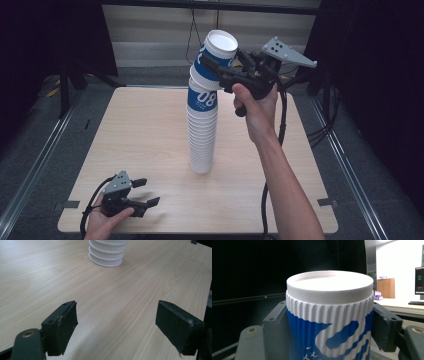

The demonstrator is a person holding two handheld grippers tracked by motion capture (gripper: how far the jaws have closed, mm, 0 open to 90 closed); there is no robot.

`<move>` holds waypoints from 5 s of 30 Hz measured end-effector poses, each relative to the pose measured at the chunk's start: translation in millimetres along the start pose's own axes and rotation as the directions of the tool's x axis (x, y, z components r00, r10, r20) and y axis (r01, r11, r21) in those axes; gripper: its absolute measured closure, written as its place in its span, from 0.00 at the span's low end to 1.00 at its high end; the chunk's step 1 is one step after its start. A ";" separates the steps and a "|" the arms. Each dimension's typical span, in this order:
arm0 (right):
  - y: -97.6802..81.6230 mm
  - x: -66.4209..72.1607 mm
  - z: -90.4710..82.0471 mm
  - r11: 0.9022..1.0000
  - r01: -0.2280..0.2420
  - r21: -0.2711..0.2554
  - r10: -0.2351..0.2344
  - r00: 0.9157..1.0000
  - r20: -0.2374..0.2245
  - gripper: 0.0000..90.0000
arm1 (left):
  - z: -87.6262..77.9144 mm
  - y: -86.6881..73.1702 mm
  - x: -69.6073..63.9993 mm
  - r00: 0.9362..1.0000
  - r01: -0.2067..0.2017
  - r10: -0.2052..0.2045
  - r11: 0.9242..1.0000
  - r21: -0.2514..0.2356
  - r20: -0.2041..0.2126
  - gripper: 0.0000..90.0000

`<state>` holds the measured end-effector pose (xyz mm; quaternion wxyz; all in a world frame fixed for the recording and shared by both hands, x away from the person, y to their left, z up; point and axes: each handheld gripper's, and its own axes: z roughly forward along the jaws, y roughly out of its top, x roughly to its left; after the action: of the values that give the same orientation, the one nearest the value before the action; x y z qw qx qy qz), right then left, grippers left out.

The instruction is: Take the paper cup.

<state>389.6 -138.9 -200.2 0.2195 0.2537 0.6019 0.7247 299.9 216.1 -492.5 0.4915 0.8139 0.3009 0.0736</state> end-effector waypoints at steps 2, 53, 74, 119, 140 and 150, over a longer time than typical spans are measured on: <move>-0.1 -0.2 -2.1 1.000 0.004 0.008 -0.004 1.000 0.008 0.29 | 0.1 0.0 0.0 1.000 0.000 0.000 1.000 0.001 -0.001 0.19; -99.4 -8.4 -108.9 0.990 -0.070 0.122 0.054 0.990 0.132 0.29 | 0.5 6.5 -6.5 1.000 -0.014 0.014 0.999 -0.047 0.008 0.21; -147.0 8.6 -113.1 0.967 -0.131 0.219 0.122 0.991 0.052 0.30 | 3.8 34.6 -21.4 0.998 -0.055 0.058 0.995 -0.085 0.040 0.18; -223.6 56.6 -84.6 0.931 -0.168 0.323 0.217 0.968 -0.123 0.30 | 32.1 46.2 -56.3 0.973 -0.053 0.099 0.975 -0.216 0.210 0.18; -236.1 75.3 -71.9 0.929 -0.154 0.336 0.220 0.961 -0.169 0.30 | 39.8 42.1 -60.1 0.962 -0.066 0.120 0.974 -0.219 0.244 0.15; -240.8 81.8 -66.8 0.937 -0.160 0.310 0.222 0.959 -0.177 0.30 | 40.8 41.3 -59.3 0.963 -0.055 0.111 0.972 -0.227 0.244 0.13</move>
<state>287.1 -95.5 -438.4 0.0434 0.2632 0.6945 0.6682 286.1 138.0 -467.9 0.6089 0.7697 0.1907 0.0214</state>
